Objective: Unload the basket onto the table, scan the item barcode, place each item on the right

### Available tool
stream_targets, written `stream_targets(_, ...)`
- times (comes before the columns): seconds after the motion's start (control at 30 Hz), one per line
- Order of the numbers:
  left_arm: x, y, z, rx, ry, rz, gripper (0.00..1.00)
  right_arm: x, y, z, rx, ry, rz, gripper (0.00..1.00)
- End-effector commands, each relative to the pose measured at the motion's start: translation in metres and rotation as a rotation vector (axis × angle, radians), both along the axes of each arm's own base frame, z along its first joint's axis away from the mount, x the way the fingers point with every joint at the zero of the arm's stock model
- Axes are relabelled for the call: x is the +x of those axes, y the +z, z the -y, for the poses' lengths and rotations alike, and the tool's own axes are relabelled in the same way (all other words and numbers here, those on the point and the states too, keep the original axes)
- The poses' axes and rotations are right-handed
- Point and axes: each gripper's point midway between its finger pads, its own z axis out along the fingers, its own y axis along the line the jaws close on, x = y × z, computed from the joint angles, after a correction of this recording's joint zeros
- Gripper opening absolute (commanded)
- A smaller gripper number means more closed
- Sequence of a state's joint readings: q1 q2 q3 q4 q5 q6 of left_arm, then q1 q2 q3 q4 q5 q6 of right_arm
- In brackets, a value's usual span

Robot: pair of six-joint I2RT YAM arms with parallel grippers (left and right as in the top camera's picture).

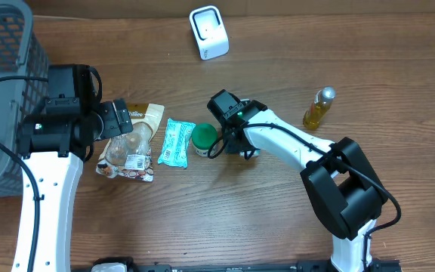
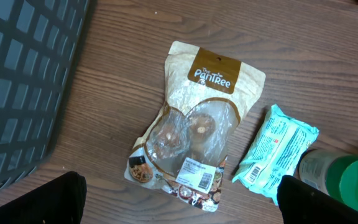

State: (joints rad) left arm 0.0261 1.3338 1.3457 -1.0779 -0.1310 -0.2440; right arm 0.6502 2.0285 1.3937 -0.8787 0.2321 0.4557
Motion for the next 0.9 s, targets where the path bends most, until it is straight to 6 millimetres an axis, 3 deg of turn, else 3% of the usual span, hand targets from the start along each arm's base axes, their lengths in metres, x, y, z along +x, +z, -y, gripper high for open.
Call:
stream_targets(0.0,0.003,0.003,0.001,-0.006,0.006,0.010,1.00,-0.002,-0.012,0.004,-0.017,-0.016,-0.036,0.05)
stream_targets(0.27,0.003,0.003,0.001,-0.006,0.006,0.010,1.00,0.020,0.046,0.015,0.044,-0.077,0.012,0.04)
stream_targets(0.47,0.003,0.003,0.001,-0.006,0.006,0.010,0.99,0.019,0.082,-0.004,0.378,0.018,-0.077,0.04)
stream_targets(0.67,0.003,0.003,0.001,-0.006,0.007,0.010,1.00,0.015,0.103,-0.017,0.794,0.099,-0.207,0.04)
stream_targets(0.87,0.003,0.003,0.001,-0.006,0.006,0.010,1.00,0.016,0.095,-0.013,0.972,0.082,-0.223,0.04)
